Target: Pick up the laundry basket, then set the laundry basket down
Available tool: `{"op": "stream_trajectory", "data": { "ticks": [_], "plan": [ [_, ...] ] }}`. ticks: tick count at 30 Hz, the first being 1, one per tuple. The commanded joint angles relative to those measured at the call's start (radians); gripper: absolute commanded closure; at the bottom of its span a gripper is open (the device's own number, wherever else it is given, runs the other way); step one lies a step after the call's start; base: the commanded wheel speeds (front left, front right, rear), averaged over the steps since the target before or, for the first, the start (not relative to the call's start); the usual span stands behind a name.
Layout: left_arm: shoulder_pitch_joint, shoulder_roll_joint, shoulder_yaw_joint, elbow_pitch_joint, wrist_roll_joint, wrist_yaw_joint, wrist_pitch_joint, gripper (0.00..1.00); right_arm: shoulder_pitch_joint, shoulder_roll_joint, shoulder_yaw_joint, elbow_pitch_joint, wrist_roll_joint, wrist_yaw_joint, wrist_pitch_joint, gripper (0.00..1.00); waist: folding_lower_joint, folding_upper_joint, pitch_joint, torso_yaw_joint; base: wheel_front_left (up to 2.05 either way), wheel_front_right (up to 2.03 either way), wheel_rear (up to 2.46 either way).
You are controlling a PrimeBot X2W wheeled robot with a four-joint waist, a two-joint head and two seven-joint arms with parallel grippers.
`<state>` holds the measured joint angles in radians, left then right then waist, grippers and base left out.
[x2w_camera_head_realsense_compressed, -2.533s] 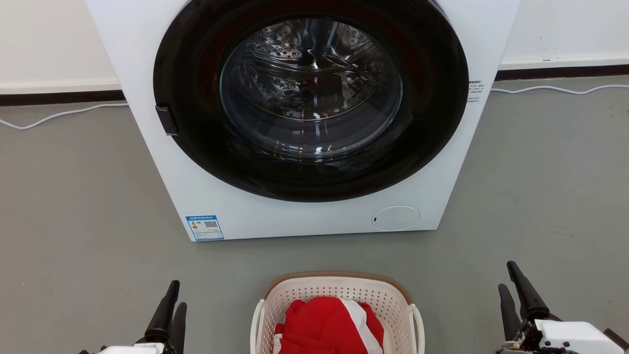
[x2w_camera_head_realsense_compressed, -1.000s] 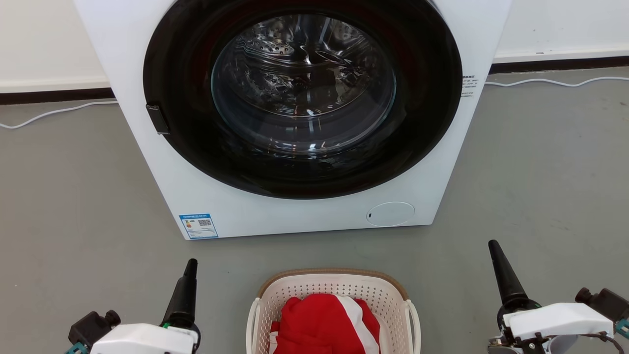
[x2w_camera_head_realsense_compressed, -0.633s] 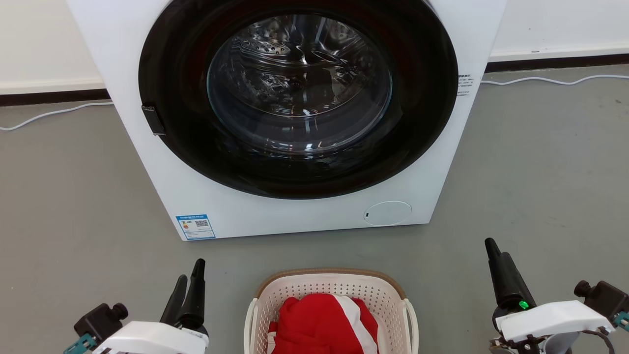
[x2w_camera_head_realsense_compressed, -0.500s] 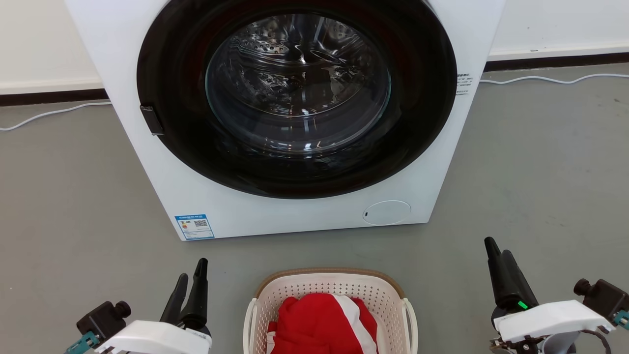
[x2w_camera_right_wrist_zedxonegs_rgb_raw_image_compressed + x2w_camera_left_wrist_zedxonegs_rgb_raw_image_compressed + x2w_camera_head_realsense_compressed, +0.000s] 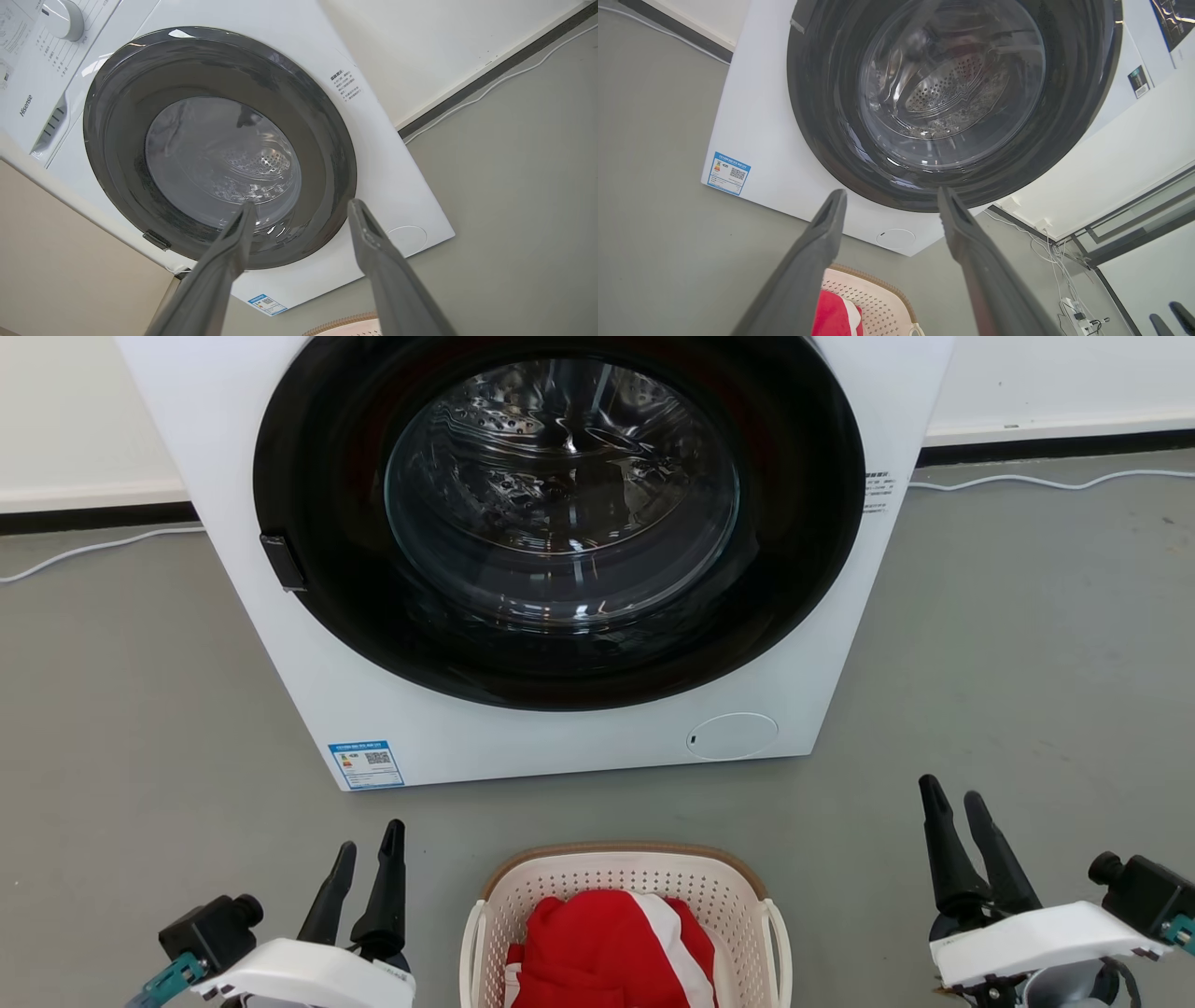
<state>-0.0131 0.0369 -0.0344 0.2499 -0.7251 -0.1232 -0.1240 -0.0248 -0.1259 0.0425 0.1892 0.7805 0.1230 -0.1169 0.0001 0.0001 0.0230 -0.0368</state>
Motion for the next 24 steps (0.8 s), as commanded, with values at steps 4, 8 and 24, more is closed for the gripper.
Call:
{"op": "stream_trajectory", "data": {
  "ticks": [4,8,24],
  "plan": [
    [-0.063,0.010,0.014,-0.041,0.060,-0.005,-0.021,0.00,-0.048,-0.020,0.020,-0.045,-0.068,0.005,-0.028,0.00,-0.0001,-0.0001,0.005,0.001,0.00,0.00,0.00],
    [-0.068,0.010,0.009,-0.045,0.100,-0.005,-0.033,0.00,-0.051,-0.023,0.023,-0.051,-0.111,0.005,-0.040,0.00,0.0000,-0.0001,0.008,0.000,0.00,0.00,0.00],
    [-0.080,0.012,-0.006,-0.062,0.266,-0.006,-0.080,0.00,-0.058,-0.037,0.041,-0.073,-0.275,0.006,-0.087,0.00,0.0000,-0.0001,0.019,-0.008,0.00,0.00,0.00]
  ]
}}
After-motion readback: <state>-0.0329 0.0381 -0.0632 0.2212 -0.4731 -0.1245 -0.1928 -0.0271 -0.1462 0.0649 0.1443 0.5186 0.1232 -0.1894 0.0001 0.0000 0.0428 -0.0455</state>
